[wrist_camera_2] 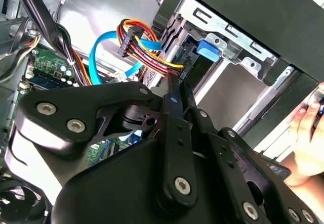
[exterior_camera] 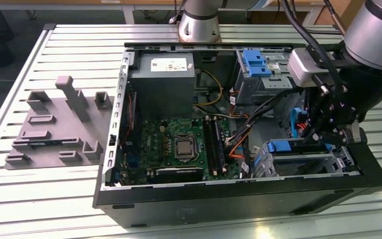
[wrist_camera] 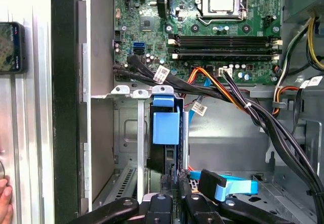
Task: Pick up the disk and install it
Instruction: 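Insert the first disk wire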
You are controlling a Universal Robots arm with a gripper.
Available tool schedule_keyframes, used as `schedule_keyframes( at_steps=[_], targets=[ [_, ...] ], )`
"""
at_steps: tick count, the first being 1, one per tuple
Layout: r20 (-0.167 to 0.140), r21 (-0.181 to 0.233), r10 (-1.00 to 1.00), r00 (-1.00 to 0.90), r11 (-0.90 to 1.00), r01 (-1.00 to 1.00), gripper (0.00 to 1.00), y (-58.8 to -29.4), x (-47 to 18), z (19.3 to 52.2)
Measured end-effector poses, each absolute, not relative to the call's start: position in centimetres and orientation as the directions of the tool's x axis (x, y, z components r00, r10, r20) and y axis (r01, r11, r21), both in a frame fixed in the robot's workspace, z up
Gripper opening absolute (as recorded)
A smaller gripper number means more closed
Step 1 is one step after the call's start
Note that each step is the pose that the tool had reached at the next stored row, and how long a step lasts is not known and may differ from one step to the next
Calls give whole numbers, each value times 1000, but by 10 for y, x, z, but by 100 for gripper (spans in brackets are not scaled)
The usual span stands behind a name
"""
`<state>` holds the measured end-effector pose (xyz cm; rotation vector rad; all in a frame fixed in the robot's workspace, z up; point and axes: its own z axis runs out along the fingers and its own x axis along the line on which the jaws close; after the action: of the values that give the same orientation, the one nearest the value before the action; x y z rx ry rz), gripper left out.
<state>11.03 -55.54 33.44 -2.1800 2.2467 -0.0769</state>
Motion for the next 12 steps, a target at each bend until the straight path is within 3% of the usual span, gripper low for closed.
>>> schedule_keyframes(
  at_steps=[12],
  targets=[
    [26,-42,-999,-33,32,-999,16,-555,111,333]
  ],
)
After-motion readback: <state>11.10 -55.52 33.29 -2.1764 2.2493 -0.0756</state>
